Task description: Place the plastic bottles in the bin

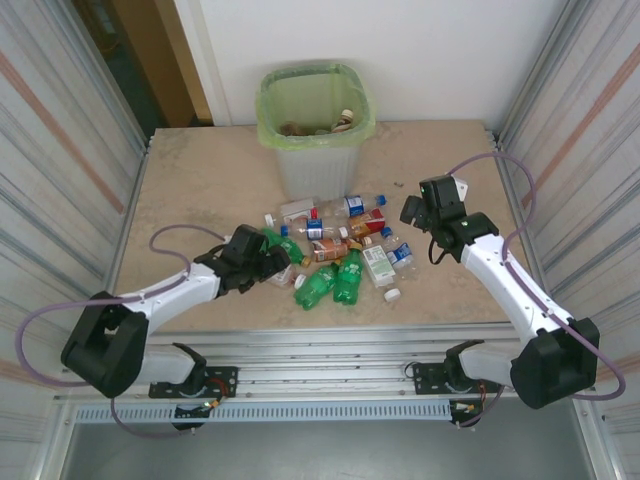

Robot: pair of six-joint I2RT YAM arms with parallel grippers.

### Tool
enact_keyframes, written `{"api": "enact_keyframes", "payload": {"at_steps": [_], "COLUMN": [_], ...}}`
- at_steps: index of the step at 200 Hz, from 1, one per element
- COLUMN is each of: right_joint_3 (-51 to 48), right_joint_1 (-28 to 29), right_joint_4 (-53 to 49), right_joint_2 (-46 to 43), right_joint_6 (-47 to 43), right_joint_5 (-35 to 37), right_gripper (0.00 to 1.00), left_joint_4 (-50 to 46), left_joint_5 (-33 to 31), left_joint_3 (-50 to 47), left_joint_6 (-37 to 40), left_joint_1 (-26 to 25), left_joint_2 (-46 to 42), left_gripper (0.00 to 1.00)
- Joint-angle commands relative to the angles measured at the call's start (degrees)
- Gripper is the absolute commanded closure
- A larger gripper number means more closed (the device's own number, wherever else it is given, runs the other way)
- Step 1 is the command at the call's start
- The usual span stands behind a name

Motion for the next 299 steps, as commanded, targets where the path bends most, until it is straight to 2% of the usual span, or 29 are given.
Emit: {"api": "enact_keyframes", "payload": {"at_steps": [1,40,128,197,233,299], "right_joint_3": [-1.08,-1.81,-3.45,-3.44,-3.16,-2.43], "right_joint_1": [-0.49,-1.01,-1.95,-2.23,-2.22,-2.26], "right_joint_4": [-1.21,-1.65,-1.00,-0.93,-0.56,-0.74], "right_joint_2": [-1.00,-2.13,-3.41,-3.68,-2.72,-1.58], "right_joint_6": [1.91,1.90,2.36,2.41,3.04,3.07], "right_joint_5": [-0.32,-0.14,-1.32,-1.82,-2.50,-2.90], "right_gripper": [0.02,0.02,0.02,0.02,0.02,0.02], "left_joint_4": [-0.27,-6.36,-16.35,-21.98,-20.49,-15.98], "left_joint_5": [-1.43,-3.17,-6.15,-9.51,-9.06,-6.83], "left_joint_3": [3.08,8.51,15.62,12.94,11.33,10.52], "left_joint_6": [4.46,9.37,13.83,14.25,14.35,14.86], "left_joint_1": [0.33,0.28,-3.21,-3.64,-2.24,-0.11], "left_joint_2": [2.30,7.36,15.45,12.32,12.15,14.95], "left_gripper": [0.03,0.01,0.01,0.01,0.01,0.17]}}
